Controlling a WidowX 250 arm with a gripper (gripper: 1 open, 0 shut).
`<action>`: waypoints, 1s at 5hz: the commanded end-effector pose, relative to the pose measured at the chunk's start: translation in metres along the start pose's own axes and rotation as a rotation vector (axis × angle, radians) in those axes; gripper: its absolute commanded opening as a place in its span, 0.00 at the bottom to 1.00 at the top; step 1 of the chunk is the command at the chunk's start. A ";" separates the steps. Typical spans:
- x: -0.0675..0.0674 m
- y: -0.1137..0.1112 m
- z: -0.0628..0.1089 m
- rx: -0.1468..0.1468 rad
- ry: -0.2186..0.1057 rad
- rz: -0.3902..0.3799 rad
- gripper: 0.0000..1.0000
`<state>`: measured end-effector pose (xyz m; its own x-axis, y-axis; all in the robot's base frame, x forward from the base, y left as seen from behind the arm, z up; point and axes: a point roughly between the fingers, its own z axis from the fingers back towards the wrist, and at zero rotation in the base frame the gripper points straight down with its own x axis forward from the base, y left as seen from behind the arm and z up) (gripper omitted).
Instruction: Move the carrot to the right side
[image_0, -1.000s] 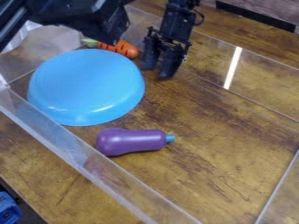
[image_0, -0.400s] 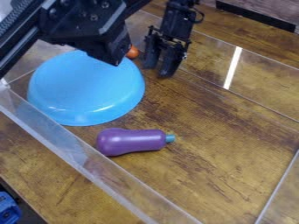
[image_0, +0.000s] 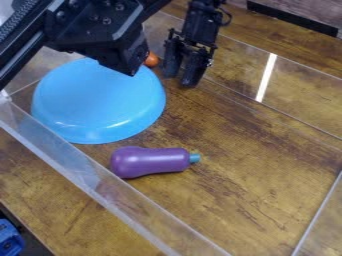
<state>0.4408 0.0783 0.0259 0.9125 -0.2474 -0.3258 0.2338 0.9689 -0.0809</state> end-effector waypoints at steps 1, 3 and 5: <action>0.007 -0.002 0.003 0.045 -0.002 -0.196 1.00; 0.013 -0.020 -0.011 0.050 0.020 -0.230 1.00; 0.007 -0.024 -0.008 0.032 0.045 -0.188 1.00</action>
<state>0.4396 0.0668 0.0200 0.8529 -0.3915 -0.3454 0.3807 0.9191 -0.1016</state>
